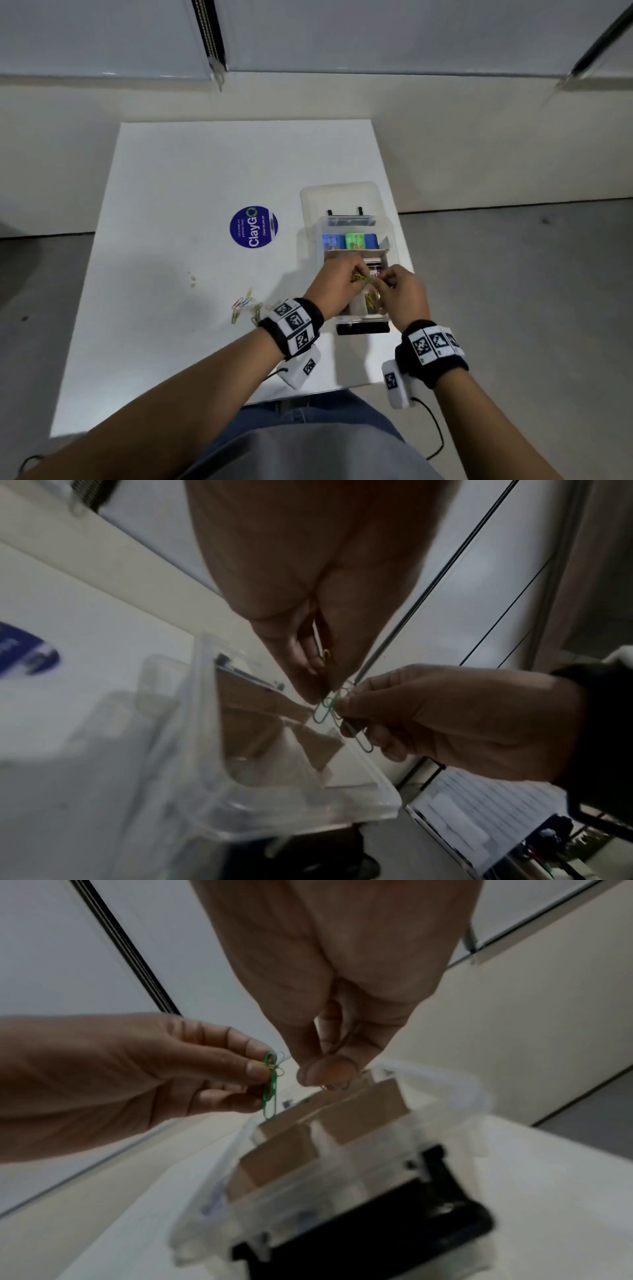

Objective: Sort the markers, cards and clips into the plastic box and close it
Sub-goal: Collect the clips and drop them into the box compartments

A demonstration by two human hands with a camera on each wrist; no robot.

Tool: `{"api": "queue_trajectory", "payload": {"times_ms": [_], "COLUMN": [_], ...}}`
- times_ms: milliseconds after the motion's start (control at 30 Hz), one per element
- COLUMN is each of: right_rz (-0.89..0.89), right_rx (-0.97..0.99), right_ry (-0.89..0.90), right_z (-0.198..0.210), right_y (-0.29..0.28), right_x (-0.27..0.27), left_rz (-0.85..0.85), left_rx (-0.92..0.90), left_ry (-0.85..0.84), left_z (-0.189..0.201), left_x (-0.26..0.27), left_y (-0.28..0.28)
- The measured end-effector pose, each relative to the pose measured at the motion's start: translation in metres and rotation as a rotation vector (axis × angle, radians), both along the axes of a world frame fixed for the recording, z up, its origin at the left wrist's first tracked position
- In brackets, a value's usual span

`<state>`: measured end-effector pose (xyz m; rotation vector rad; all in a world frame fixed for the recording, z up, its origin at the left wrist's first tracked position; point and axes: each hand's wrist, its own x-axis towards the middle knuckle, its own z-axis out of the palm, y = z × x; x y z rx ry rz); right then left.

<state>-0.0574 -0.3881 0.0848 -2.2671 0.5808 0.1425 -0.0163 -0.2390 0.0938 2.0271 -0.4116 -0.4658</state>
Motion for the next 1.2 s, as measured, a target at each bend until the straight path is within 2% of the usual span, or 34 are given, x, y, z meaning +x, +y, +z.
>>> {"api": "queue_trajectory", "payload": {"times_ms": [167,300,367,467,533,600,667,733,833,900,967,1067,1200], "right_rz": [0.040,0.183,0.209,0.258,0.377,0.541,0.708,0.828,0.853,0.817,0.806,0.843,0.818], "right_rx": [-0.077,-0.227,-0.235,-0.139,-0.085,-0.045,-0.083,-0.168,-0.384,-0.488,-0.496,-0.438,-0.280], "right_ry": [0.137,0.153,0.090,-0.029,-0.066,-0.030,0.088,0.282,0.517,0.510,0.427,0.403,0.366], "right_z": [-0.018,-0.003,0.002,0.008,0.009,0.009,-0.001,-0.022,-0.059,-0.076,-0.087,-0.094,-0.107], "right_y": [-0.021,-0.019,-0.015,0.011,0.041,0.076,0.110,0.137,0.160,0.167,0.169,0.175,0.190], "right_x": [-0.002,-0.003,-0.005,-0.002,0.003,0.006,0.006,0.001,-0.011,-0.015,-0.012,-0.004,0.004], "left_rz": [-0.061,-0.103,-0.049,0.119,0.215,0.245,0.161,-0.024,-0.273,-0.347,-0.367,-0.283,-0.006], "left_rx": [0.159,0.157,0.158,0.177,0.235,0.348,0.495,0.606,0.724,0.737,0.723,0.671,0.632], "left_ry": [0.031,0.056,0.005,-0.033,-0.047,-0.044,0.042,0.181,0.266,0.218,0.141,0.076,0.047], "left_z": [-0.015,-0.017,-0.017,-0.023,-0.033,-0.047,-0.061,-0.078,-0.100,-0.112,-0.118,-0.123,-0.126], "left_x": [-0.001,0.002,0.006,0.017,0.023,0.022,0.011,-0.011,-0.049,-0.065,-0.071,-0.066,-0.044], "left_y": [-0.045,-0.034,-0.017,0.028,0.065,0.101,0.132,0.159,0.183,0.190,0.194,0.200,0.209]}}
